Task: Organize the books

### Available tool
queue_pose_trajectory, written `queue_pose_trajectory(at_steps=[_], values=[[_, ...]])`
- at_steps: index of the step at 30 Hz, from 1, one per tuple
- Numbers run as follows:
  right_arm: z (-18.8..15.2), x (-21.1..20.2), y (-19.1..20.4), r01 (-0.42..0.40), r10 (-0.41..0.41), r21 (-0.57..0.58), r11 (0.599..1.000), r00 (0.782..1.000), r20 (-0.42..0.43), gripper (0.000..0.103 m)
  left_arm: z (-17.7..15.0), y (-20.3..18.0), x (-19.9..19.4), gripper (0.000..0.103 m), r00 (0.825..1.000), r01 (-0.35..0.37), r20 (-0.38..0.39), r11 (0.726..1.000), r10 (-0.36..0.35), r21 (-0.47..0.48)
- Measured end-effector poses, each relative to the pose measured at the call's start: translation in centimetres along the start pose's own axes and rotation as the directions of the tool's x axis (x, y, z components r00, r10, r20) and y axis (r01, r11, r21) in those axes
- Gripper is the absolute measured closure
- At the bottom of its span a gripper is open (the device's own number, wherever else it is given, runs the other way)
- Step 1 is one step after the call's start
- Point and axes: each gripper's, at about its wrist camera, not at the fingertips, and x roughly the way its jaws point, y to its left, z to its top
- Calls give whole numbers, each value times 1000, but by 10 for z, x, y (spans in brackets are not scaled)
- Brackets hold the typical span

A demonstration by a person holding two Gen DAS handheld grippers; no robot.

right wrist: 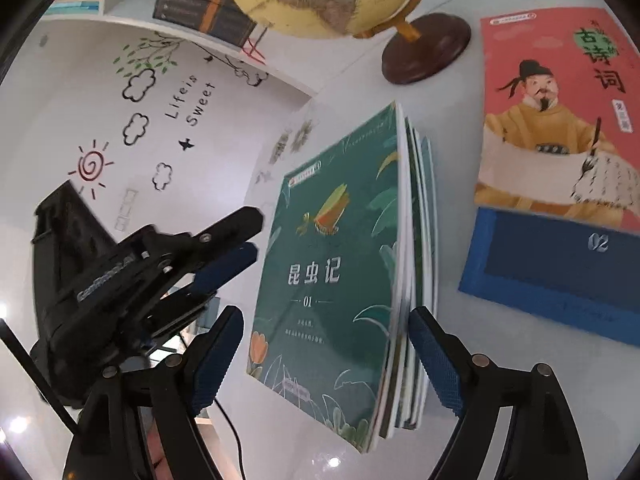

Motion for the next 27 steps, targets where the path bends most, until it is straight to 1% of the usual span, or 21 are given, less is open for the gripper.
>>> queue_pose_trajectory(at_steps=[1, 4, 7, 9, 10, 11, 13, 15, 19, 22, 24, 26, 27], values=[[4, -8, -6, -8, 7, 19, 1000, 1000, 28, 19, 0, -5, 0, 65, 1000, -9, 2, 1000, 9, 8], [12, -16, -20, -21, 17, 61, 998, 998, 54, 19, 1, -11, -4, 65, 999, -28, 20, 1000, 28, 12], [14, -4, -22, -28, 27, 79, 996, 1000, 16, 19, 1, -6, -11, 65, 999, -36, 38, 999, 36, -2], [12, 2, -16, -31, 30, 65, 997, 999, 15, 19, 1, 0, -16, 65, 998, -39, 44, 999, 40, -15], [11, 7, -10, -24, 23, 52, 998, 1000, 11, 19, 0, 3, -18, 65, 998, -39, 43, 999, 40, -21], [11, 10, -6, -16, 16, 47, 999, 1000, 2, 17, 0, 7, -19, 65, 998, -42, 43, 999, 43, -24], [12, 15, 2, 28, -28, 22, 999, 1000, 4, 13, -1, 10, -23, 65, 997, -55, 47, 998, 57, -27], [12, 17, 7, 38, -38, 11, 999, 999, 12, 9, -1, 13, -26, 65, 997, -50, 51, 998, 51, -33], [13, 19, 9, 39, -40, 15, 999, 999, 21, 9, 0, 15, -25, 65, 998, -50, 42, 998, 52, -44], [15, 17, 3, 12, -13, 15, 1000, 1000, 7, 11, 1, 6, -19, 65, 999, -24, 28, 999, 25, -24], [20, 1, -7, -3, 2, 26, 1000, 999, 43, 11, 3, -7, -11, 65, 1000, -4, 11, 1000, 4, 4], [29, -27, -19, 20, -22, 18, 1000, 992, 127, 11, 7, -20, 3, 48, 1000, 17, -18, 1000, -17, 21], [34, -42, -27, 37, -40, 22, 999, 985, 170, 11, 8, -25, 8, 28, 999, 21, -24, 999, -20, 29]])
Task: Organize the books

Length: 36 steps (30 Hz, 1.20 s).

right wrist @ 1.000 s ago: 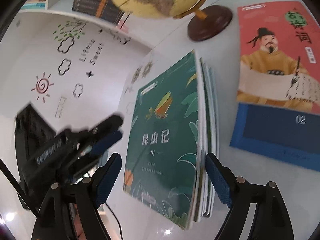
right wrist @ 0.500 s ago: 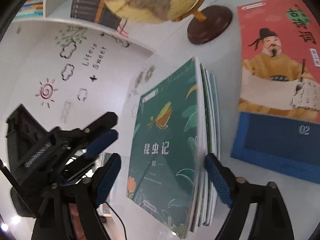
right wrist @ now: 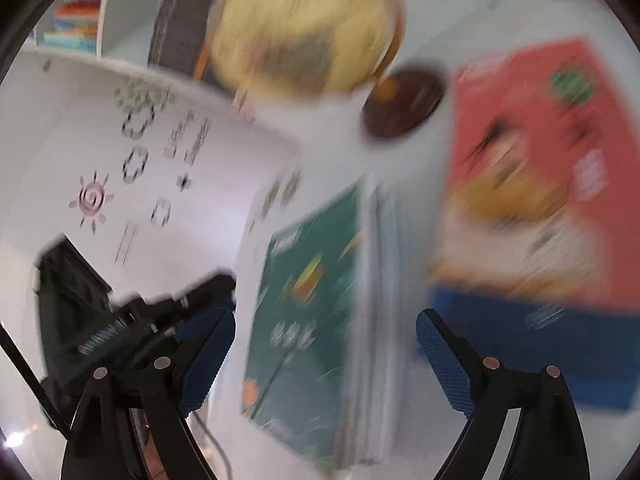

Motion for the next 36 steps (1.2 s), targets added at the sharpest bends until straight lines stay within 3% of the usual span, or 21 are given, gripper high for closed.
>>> queue_pose_trajectory(at_steps=[1, 5, 8, 11, 16, 19, 26, 31, 34, 36], values=[[10, -18, -13, 20, -21, 17, 1000, 998, 58, 11, 3, -9, 8, 20, 1000, -3, -1, 1000, 3, 12], [35, -59, -62, 91, -112, 130, 987, 980, 166, 11, 12, -44, 36, 20, 997, 69, -24, 996, -68, 55], [45, -77, -95, 120, -159, 202, 972, 969, 187, 11, 14, -74, 66, 20, 994, 88, -78, 989, -79, 119], [50, -91, -114, 99, -148, 240, 966, 969, 197, 11, 10, -102, 93, 20, 988, 100, -136, 975, -74, 196], [55, -94, -130, 76, -123, 244, 967, 976, 182, 11, 0, -128, 123, 20, 985, 43, -175, 951, 12, 306], [59, -88, -132, 67, -111, 244, 967, 979, 171, 11, 0, -125, 135, 20, 977, 45, -212, 959, 15, 280], [62, -79, -139, 78, -117, 253, 964, 983, 142, 12, 3, -124, 148, 19, 978, -6, -198, 953, 69, 302], [68, -72, -138, 73, -103, 230, 970, 987, 121, 12, 7, -127, 157, 1, 980, -10, -183, 944, 75, 331], [71, -68, -137, 87, -114, 225, 970, 988, 109, 13, 3, -136, 168, 0, 972, -67, -182, 914, 152, 400], [74, -67, -139, 68, -93, 222, 973, 990, 104, 13, -1, -145, 172, 0, 969, -49, -196, 896, 149, 442]])
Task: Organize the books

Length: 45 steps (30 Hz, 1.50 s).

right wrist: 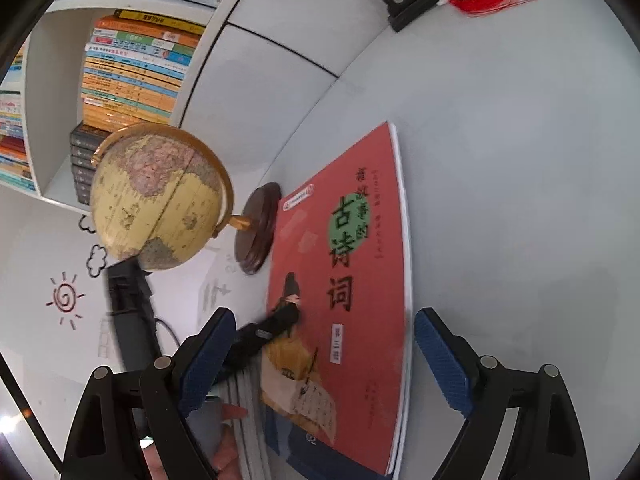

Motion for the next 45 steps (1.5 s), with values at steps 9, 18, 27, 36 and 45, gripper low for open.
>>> queue_pose_trajectory(at_steps=[9, 18, 27, 36, 45], values=[[9, -8, -8, -3, 2, -17, 1000, 999, -51, 11, -16, -34, -5, 1, 995, 82, -60, 996, -84, -23], [20, -53, -30, -39, 32, -68, 997, 995, -96, 12, -31, -62, -59, 3, 951, 281, 152, 957, -269, -69], [12, -72, -42, -84, 73, -129, 988, 993, -92, 49, -43, -46, -53, 59, 982, 137, 146, 981, -117, -134], [12, -64, -47, 50, -77, -246, 968, 992, -102, 65, -39, -60, -85, 60, 937, 277, 256, 952, -239, -127], [16, -68, -66, -91, 82, -71, 993, 989, -127, 67, -40, -53, -55, 87, 992, 24, 125, 991, -7, -135]])
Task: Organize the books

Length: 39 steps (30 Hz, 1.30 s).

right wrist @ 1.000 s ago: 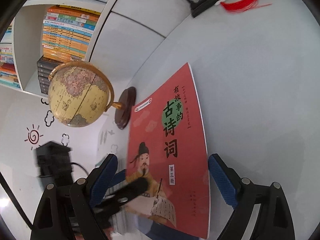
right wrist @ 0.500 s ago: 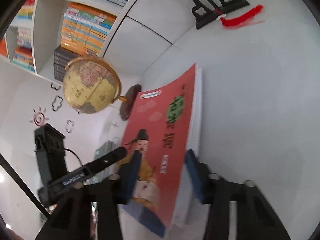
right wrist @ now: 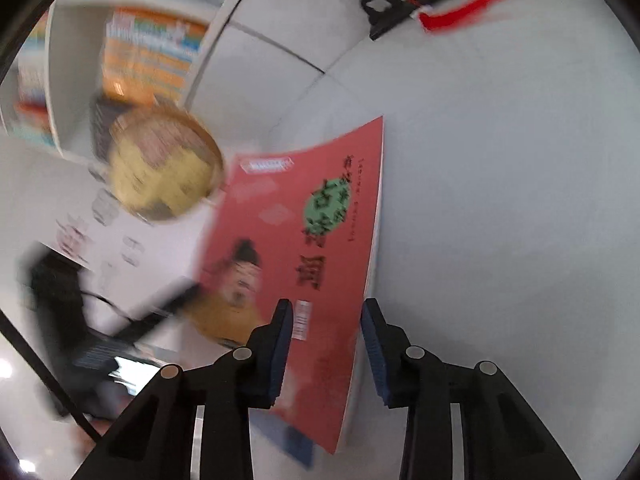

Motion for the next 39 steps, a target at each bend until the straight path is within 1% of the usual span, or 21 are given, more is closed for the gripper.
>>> queue_pose_trajectory(at_steps=[2, 4, 7, 10, 12, 13, 14, 16, 18, 20, 21, 22, 23, 24, 26, 29, 31, 33, 34, 36, 39], values=[[-1, -5, -6, -91, 91, 47, 995, 996, 17, 67, -8, 10, 18, 87, 998, -16, -58, 1000, 14, -26], [-2, -3, -2, -97, 97, 20, 995, 995, 15, 67, -16, 20, 19, 86, 998, 0, -57, 999, -3, -49], [-7, 8, 4, -96, 96, 0, 995, 995, -28, 67, -19, 24, 21, 85, 998, 10, -60, 998, -13, -61], [-10, 15, 19, -16, 14, -79, 997, 1000, -24, 70, -21, 28, 22, 84, 997, 31, -61, 997, -36, -77], [-10, 13, 25, 79, -79, -131, 988, 997, 5, 85, -23, 33, 20, 85, 992, 93, -68, 988, -102, -121], [-11, 16, 29, 149, -148, -175, 973, 989, 17, 87, -23, 32, 21, 83, 990, 116, -66, 983, -126, -142], [-13, 17, 31, 185, -184, -207, 961, 983, 24, 87, -24, 34, 18, 82, 987, 142, -55, 976, -152, -163], [-15, 18, 34, 210, -208, -237, 948, 978, 36, 88, -26, 32, 10, 78, 978, 199, -26, 964, -207, -179], [-15, 18, 36, 238, -234, -259, 936, 971, 48, 88, -26, 30, 0, 78, 967, 253, 26, 951, -253, -179], [-14, 17, 36, 257, -250, -266, 929, 966, 61, 88, -26, 28, -14, 78, 939, 341, 112, 922, -325, -185], [-15, 17, 35, 255, -248, -262, 931, 967, 61, 88, -26, 28, -19, 79, 917, 394, 148, 899, -370, -193], [-15, 16, 33, 253, -246, -260, 932, 967, 62, 88, -25, 26, -20, 86, 906, 420, 157, 886, -394, -197], [-14, 16, 31, 255, -247, -266, 930, 967, 64, 88, -23, 19, -21, 87, 913, 404, 149, 896, -381, -185], [-16, 17, 32, 254, -245, -273, 928, 967, 68, 88, -22, 13, -20, 87, 931, 359, 134, 919, -340, -162], [-16, 16, 31, 245, -235, -279, 929, 970, 70, 88, -21, 4, -18, 93, 963, 258, 109, 959, -246, -120], [-16, 14, 31, 244, -235, -275, 930, 970, 67, 88, -20, 4, -11, 95, 982, 184, 72, 976, -177, -118], [-17, 12, 30, 238, -229, -263, 935, 971, 65, 88, -21, -2, -10, 95, 989, 138, 60, 987, -133, -84], [-19, 8, 31, 229, -219, -259, 938, 973, 70, 88, -21, -6, -15, 95, 990, 120, 77, 991, -115, -54], [-21, 8, 34, 235, -222, -280, 931, 972, 78, 88, -22, -7, -19, 95, 990, 118, 79, 992, -114, -47], [-28, 7, 47, 292, -269, -370, 882, 956, 114, 89, -23, -7, -26, 95, 990, 110, 88, 993, -107, -37], [-30, 4, 56, 293, -265, -389, 873, 956, 125, 89, -17, -6, -36, 95, 986, 131, 111, 991, -126, -33]])
